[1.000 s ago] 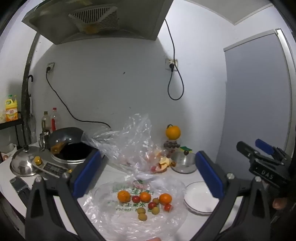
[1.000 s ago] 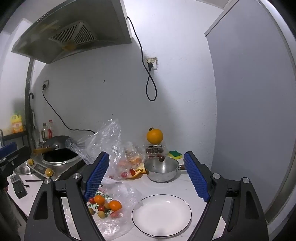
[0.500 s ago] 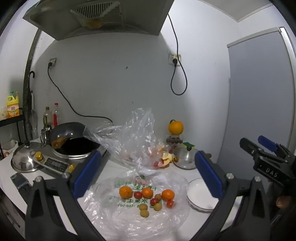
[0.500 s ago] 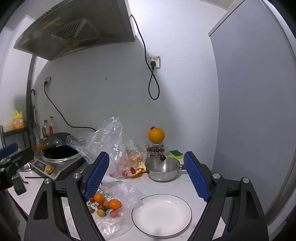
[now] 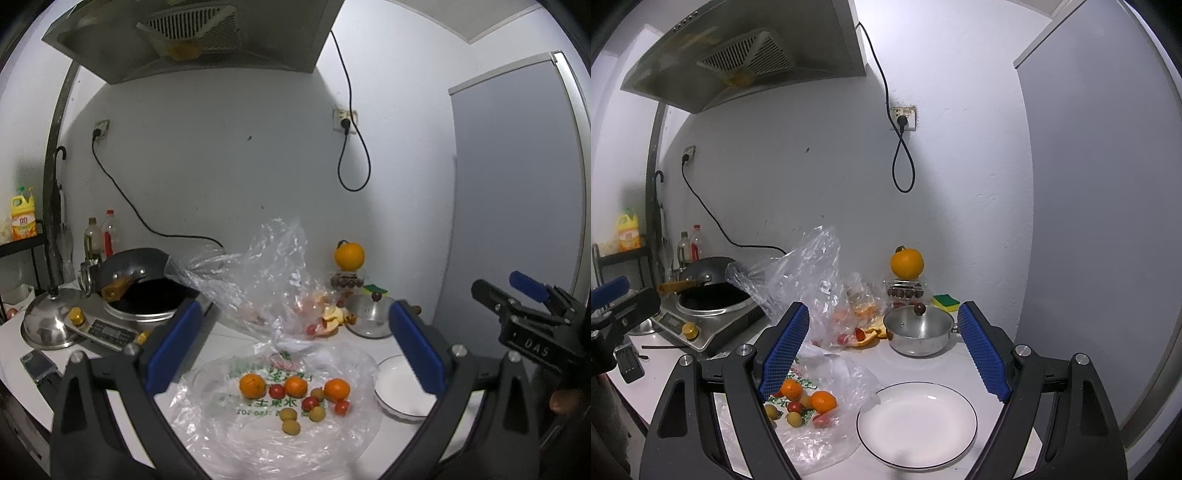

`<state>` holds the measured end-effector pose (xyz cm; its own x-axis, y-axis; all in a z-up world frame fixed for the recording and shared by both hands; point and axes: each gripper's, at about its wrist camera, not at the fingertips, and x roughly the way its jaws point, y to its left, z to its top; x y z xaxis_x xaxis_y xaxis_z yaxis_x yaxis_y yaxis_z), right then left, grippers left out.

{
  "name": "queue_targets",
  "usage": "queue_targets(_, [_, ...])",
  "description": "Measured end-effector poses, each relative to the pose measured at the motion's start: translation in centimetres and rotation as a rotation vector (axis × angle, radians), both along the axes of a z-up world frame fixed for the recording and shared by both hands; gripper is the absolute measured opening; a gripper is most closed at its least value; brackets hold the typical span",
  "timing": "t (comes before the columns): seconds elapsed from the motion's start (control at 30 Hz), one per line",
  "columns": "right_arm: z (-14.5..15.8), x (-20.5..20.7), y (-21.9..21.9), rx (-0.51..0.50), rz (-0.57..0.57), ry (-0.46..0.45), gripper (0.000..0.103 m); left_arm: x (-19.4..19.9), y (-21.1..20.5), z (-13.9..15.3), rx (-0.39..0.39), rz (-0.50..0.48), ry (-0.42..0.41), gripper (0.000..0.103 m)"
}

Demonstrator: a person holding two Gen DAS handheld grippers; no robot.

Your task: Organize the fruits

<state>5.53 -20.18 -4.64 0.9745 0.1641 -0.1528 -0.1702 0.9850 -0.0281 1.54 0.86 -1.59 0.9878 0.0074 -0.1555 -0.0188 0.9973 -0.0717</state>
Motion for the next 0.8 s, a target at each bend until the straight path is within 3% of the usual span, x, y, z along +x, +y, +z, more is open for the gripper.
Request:
queue_targets(0.17, [-0.1, 0.0, 0.4, -0.009, 0.002, 0.003, 0.085, -0.1, -0.1, -0.1, 0.027, 0.012, -0.026, 0.101])
queue_targets(0.8, [-0.3, 0.0, 1.2, -0.025, 0.035, 0.018, 0.085, 0.8, -0.3, -0.2, 0.012, -0.006, -0.015, 0.101])
